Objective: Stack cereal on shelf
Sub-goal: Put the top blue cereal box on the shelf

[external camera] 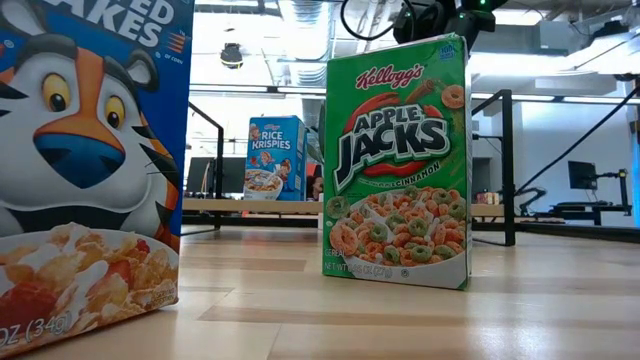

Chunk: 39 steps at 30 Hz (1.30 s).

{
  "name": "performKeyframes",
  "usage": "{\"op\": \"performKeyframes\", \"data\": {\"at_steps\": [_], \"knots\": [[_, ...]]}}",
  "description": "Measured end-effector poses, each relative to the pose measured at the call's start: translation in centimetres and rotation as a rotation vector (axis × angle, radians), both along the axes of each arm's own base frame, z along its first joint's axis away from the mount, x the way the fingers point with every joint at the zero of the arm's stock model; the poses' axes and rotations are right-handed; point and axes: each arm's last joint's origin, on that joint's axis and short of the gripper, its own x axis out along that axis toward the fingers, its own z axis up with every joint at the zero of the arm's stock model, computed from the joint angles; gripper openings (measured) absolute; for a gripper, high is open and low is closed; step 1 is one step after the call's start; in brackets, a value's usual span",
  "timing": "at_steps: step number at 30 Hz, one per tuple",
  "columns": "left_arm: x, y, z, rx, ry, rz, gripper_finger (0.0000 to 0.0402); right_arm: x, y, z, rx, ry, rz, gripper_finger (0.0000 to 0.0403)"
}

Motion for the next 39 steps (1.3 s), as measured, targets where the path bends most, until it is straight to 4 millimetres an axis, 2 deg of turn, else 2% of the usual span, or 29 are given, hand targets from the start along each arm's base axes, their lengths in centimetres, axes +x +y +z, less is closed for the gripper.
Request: {"op": "performKeyframes", "data": {"at_steps": [12, 21, 28, 32, 39], "knots": [[0.0, 0.0, 0.0, -0.001, 0.0, 0.0, 0.03, 0.2, 0.2, 0.0, -0.001, -0.008, 0.003, 0.0154], [0.0, 0.0, 0.0, -0.002, -0.001, -0.001, 0.03, 1.5, -0.1, -2.0, 0.037, 0.067, -0.004, 0.0149], [0.0, 0.0, 0.0, -0.01, -0.006, -0.004, 0.03, 1.5, 0.0, -1.7, 0.018, 0.079, -0.017, 0.016], [0.0, 0.0, 0.0, -0.007, -0.003, -0.005, 0.03, 1.5, -0.1, -1.0, 0.007, 0.072, -0.021, 0.0181], [0.0, 0.0, 0.0, -0.004, -0.002, -0.005, 0.03, 1.5, 0.0, -0.8, 0.007, 0.072, -0.02, 0.0259]]}}
